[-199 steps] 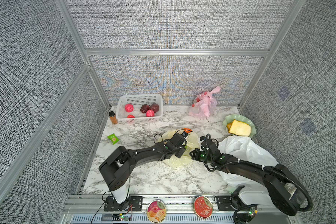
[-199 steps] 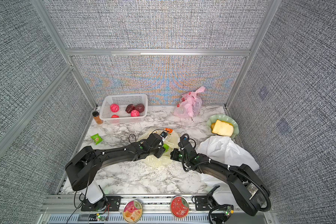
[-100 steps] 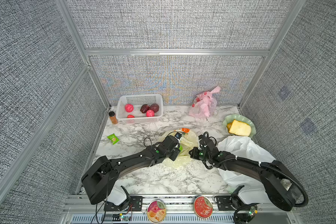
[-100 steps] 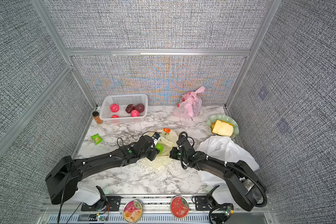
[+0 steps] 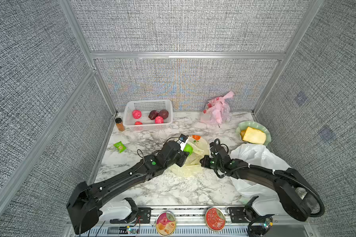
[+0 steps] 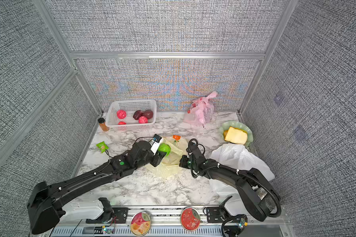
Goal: Untie the knot of a plastic bag & take out the apple
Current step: Pick up the apple from the plastic bag, then place the apple in the basket.
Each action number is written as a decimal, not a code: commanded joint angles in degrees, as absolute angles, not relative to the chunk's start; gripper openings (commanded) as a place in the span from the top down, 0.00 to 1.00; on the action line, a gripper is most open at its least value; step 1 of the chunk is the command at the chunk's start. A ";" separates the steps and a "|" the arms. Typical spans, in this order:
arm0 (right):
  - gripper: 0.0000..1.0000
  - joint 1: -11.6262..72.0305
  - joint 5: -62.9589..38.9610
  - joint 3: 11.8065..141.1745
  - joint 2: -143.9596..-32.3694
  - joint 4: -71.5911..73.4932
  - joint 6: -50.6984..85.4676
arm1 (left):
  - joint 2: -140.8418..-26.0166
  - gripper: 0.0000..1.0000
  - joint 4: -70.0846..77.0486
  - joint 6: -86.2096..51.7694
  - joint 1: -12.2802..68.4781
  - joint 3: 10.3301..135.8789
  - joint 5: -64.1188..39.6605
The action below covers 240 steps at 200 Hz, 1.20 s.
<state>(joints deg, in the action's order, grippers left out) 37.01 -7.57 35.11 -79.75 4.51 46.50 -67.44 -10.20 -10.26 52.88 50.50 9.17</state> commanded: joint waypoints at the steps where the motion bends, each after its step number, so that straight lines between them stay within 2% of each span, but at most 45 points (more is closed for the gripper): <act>1: 1.00 37.16 -7.29 35.50 -79.89 4.44 46.41 | -64.20 0.46 -6.91 -7.15 52.63 49.83 12.06; 50: 1.00 37.12 -7.21 35.36 -79.27 4.00 46.34 | -66.39 0.45 -12.65 -3.48 43.26 58.08 7.82; 97: 1.00 37.25 -6.50 35.72 -77.67 2.06 45.52 | -72.95 0.46 -13.27 -0.98 29.63 64.41 0.68; 134: 1.00 37.24 -5.67 37.08 -77.26 -0.09 43.87 | -84.01 0.46 -11.89 -1.68 17.16 72.61 -6.08; 161: 1.00 37.27 -5.52 37.31 -77.53 -0.09 43.63 | -95.82 0.46 -13.04 -4.45 9.52 83.34 -11.81; 209: 1.00 37.31 -4.31 36.40 -76.87 -0.58 43.69 | -112.71 0.45 -18.11 -5.62 2.72 101.21 -11.28; 240: 1.00 37.41 -3.96 35.54 -76.14 -0.35 43.95 | -118.33 0.43 -20.65 -5.12 1.10 107.26 -10.03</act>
